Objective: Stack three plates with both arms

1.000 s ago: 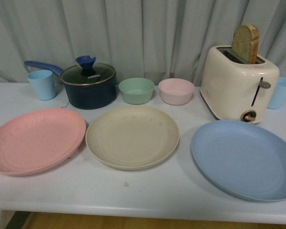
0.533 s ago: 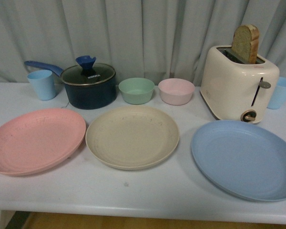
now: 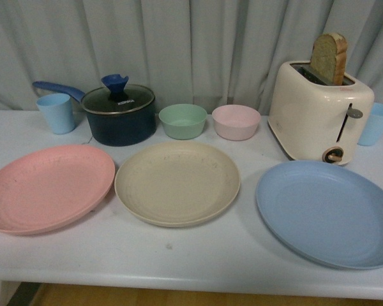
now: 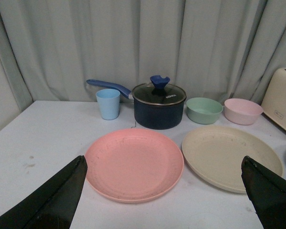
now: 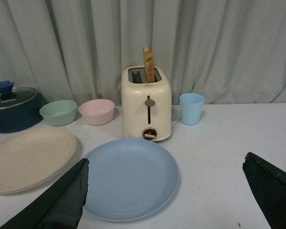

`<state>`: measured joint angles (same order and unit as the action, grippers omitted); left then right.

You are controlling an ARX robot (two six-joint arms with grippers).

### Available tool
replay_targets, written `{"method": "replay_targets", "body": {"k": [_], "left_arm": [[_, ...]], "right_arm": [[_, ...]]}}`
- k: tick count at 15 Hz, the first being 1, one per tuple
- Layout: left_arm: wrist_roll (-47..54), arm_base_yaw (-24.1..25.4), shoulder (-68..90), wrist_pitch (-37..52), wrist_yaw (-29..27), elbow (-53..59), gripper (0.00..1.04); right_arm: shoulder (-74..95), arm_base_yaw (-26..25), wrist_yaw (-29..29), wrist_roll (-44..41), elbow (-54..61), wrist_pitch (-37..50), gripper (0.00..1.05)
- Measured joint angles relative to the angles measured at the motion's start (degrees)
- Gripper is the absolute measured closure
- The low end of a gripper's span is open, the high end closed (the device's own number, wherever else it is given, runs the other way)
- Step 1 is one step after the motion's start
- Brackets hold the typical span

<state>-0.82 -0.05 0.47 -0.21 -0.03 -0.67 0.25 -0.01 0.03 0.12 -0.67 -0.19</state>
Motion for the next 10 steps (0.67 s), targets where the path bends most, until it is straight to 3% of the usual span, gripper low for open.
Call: {"method": "replay_targets", "body": {"k": [10], "left_arm": [[0.0, 0.0, 0.0, 0.0, 0.0, 0.0, 0.07]], "right_arm": [[0.0, 0.0, 0.0, 0.0, 0.0, 0.0, 0.06]]}}
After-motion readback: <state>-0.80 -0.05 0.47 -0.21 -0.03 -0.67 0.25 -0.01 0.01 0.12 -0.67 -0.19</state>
